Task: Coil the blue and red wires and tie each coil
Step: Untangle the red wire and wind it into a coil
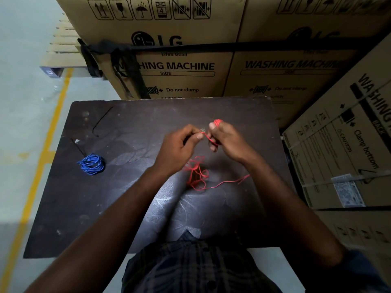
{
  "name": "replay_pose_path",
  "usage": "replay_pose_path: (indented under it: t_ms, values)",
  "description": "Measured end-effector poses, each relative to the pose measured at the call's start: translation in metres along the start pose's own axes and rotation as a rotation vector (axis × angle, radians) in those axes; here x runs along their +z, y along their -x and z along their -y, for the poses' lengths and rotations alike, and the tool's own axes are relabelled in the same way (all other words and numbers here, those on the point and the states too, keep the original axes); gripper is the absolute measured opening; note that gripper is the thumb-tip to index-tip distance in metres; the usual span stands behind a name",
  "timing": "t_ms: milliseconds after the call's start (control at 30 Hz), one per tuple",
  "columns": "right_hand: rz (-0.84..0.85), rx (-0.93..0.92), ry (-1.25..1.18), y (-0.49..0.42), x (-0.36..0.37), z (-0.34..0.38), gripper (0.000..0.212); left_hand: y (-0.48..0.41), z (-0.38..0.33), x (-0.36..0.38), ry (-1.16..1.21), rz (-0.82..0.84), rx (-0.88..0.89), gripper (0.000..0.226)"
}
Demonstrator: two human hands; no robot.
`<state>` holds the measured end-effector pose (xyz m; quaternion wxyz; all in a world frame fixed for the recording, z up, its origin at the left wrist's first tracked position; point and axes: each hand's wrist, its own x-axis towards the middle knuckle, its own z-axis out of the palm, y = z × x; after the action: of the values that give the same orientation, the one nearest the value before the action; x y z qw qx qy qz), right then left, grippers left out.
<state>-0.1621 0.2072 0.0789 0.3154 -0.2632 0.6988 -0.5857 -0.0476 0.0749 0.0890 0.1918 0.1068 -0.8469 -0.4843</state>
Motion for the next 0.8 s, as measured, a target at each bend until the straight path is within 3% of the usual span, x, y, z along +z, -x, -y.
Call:
replay_pose_path:
  t_ms: [100, 200, 333, 467, 633, 800]
  values:
    - [0.143, 0.032, 0.010, 0.007, 0.008, -0.002, 0.032, -0.005, 0.003, -0.003, -0.025, -0.069, 0.059, 0.015]
    - [0.245, 0.123, -0.132, 0.012, 0.010, 0.008, 0.039, -0.007, 0.003, -0.001, 0.049, -0.130, 0.069, 0.011]
    - [0.454, 0.267, -0.445, 0.021, 0.014, 0.018, 0.042, -0.014, 0.007, 0.000, 0.235, -0.142, -0.047, 0.015]
    - [0.591, 0.212, -0.823, 0.016, 0.010, 0.031, 0.037, -0.014, 0.018, 0.007, 0.207, -0.128, -0.164, 0.022]
    - [0.437, 0.057, -1.098, 0.000, 0.000, 0.045, 0.033, -0.002, 0.023, 0.016, 0.199, 0.007, -0.172, 0.029]
    - [0.059, -0.083, -0.940, -0.012, -0.001, 0.059, 0.030, 0.010, 0.023, 0.024, 0.228, -0.005, -0.248, 0.024]
